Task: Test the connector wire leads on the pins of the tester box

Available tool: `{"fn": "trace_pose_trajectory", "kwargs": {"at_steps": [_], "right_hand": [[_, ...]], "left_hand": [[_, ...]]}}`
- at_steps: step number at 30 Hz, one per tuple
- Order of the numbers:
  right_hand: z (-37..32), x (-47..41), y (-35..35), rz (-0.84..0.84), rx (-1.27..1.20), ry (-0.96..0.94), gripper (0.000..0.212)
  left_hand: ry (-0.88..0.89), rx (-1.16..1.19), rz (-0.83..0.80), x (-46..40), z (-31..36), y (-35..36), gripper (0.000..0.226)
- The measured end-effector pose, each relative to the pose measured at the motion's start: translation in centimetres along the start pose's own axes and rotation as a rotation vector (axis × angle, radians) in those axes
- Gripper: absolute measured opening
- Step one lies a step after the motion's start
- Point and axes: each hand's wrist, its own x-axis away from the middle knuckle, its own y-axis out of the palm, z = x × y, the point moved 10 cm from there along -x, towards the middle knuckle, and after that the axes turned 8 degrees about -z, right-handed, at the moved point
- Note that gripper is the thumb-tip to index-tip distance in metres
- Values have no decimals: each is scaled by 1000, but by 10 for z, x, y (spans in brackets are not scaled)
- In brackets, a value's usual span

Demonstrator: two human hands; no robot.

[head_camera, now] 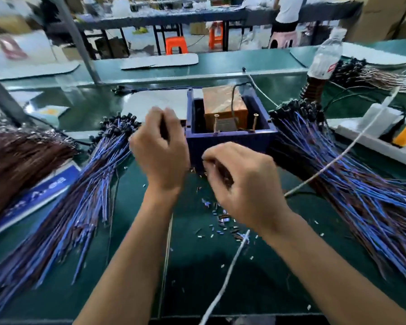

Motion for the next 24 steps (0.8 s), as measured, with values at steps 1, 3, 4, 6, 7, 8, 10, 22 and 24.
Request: {"fn": "trace_pose_trajectory", "kwargs": {"at_steps": [1,3,4,6,7,8,10,22,24], "right_hand": [[-9,-8,28,-139,-3,-9,11],[-19,-18,88,-439,63,-7,12],[-21,-20,114,-565,102,1,14],[-25,-25,158,-750,135,26,17],[-26,-28,175,-808,139,42,19],[-25,-32,188,-844,148,62,21],[-22,-40,208,-890,183,87,27],[-7,-44,206,-932,27,179,21],[-5,-44,206,-915,-7,208,20]], "left_hand": [[-76,-182,17,-11,-24,-12,28],[-226,-576,-78,-28,-78,-29,19],[-296,-719,-155,-32,-102,-36,24],[-429,-869,-273,-32,-140,-52,43],[-481,-898,-326,-29,-153,-56,53],[-520,-911,-384,-26,-163,-56,61],[-550,-920,-473,-22,-175,-50,71],[-541,-799,-305,-32,-184,-54,29],[-510,-781,-245,-40,-181,-58,20]]}}
